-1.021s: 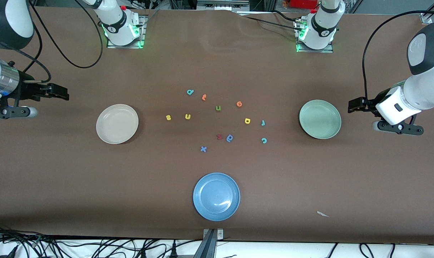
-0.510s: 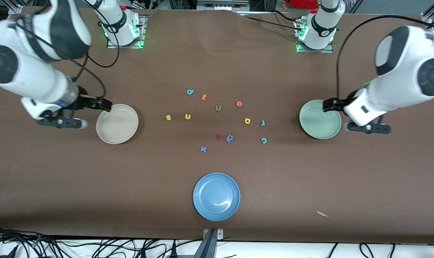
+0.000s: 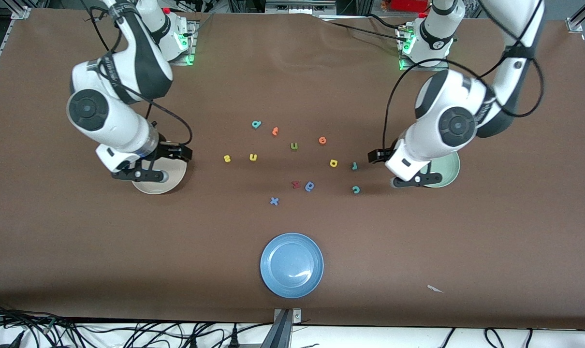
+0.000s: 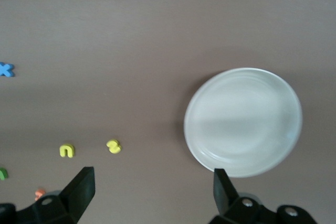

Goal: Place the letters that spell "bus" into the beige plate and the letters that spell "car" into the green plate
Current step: 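Move the left gripper toward the cyan letters while the right gripper reaches yellow letters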

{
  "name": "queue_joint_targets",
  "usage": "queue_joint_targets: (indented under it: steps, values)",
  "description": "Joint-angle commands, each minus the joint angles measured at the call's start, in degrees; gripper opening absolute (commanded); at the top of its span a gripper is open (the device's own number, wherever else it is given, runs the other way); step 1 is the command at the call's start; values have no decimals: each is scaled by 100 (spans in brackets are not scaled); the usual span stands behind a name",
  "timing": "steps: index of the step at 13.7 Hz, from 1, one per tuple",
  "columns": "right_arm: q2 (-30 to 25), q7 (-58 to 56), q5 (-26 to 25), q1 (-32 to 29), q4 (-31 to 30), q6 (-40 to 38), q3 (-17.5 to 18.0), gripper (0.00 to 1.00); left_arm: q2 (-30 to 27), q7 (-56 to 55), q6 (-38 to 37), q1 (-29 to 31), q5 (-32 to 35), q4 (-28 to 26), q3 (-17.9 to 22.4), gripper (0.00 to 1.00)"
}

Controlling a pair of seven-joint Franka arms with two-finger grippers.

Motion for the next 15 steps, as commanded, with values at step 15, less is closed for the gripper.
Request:
queue_joint_targets:
  steps: [15]
  values:
    - [777,1547,-864,-33,-2043,3369,1014,100,1086,-1252,2166,-453,-240,-783,18,67]
